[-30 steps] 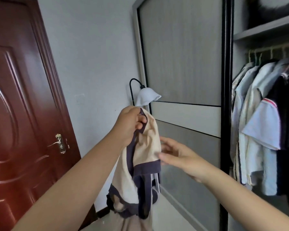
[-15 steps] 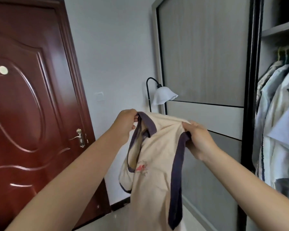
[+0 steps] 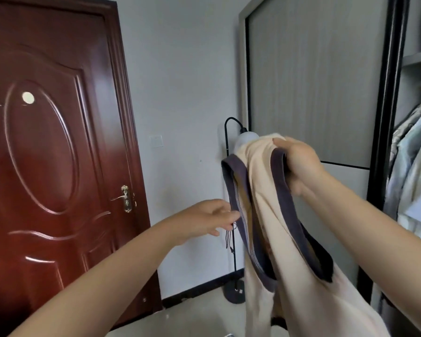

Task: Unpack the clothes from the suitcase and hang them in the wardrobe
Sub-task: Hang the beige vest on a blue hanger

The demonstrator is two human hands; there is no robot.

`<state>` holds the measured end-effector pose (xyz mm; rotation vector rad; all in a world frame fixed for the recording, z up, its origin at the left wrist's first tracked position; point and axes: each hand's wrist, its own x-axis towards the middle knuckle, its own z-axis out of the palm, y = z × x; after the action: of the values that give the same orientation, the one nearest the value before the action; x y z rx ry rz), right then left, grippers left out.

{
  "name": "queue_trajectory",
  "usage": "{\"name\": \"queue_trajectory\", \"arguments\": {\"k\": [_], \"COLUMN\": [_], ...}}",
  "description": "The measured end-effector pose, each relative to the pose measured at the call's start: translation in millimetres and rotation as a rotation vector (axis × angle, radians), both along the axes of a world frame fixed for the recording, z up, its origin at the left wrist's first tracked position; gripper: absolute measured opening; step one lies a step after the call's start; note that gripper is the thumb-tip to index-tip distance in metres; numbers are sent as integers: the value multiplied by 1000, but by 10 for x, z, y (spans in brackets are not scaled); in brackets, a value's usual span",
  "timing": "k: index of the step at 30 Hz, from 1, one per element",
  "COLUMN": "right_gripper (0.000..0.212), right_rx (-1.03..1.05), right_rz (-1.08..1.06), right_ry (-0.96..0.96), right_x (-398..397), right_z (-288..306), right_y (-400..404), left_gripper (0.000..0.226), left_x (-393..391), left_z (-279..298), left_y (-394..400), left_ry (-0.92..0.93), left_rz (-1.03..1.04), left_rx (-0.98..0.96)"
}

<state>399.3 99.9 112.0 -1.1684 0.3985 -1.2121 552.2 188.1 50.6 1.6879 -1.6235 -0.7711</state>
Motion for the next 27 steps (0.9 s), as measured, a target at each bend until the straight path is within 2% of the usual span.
{"name": "queue_trajectory", "arguments": {"k": [2, 3, 6, 8, 9, 11, 14, 16, 19, 20, 22, 24, 27], "right_gripper": [24, 24, 21, 19, 17, 15, 19, 22, 30, 32, 33, 30, 13], "right_rx": [-14, -16, -8, 22, 42, 80, 129, 172, 203, 196, 165, 139, 112], "right_rz": [11, 15, -3, -6, -15, -63, -169, -234, -365, -423, -480, -471, -483], "right_ry": [-109, -165, -276, -329, -346, -352, -355, -306, -226, -187, -107, -9, 155], "right_x": [9, 8, -30, -79, -115, -212, -389, -499, -612, -653, -748, -915, -1237], "right_z": [98, 139, 215, 208, 196, 167, 87, 12, -109, -147, -229, -368, -609], "right_y": [30, 36, 8, -46, -72, -132, -244, -324, -416, -411, -380, -347, -322], "left_gripper": [42, 43, 6, 29, 33, 34, 30, 26, 7, 13, 9, 20, 32], "left_x": [-94, -151, -282, -264, -229, -94, 128, 231, 283, 299, 323, 291, 36], "left_z": [-17, -45, -170, -241, -261, -253, -230, -237, -212, -220, -217, -246, -246], "left_y": [-21, -36, -78, -120, -139, -151, -109, -110, -187, -231, -357, -584, -1033], "left_ry": [-75, -82, -75, -165, -164, -91, 36, 15, -106, -162, -186, -71, 86], "left_rz": [2, 6, 101, 232, 283, 330, 237, 205, 298, 321, 402, 448, 462], "left_rx": [-2, -11, -119, -190, -210, -210, -147, -75, -30, -40, -60, -83, -26]}}
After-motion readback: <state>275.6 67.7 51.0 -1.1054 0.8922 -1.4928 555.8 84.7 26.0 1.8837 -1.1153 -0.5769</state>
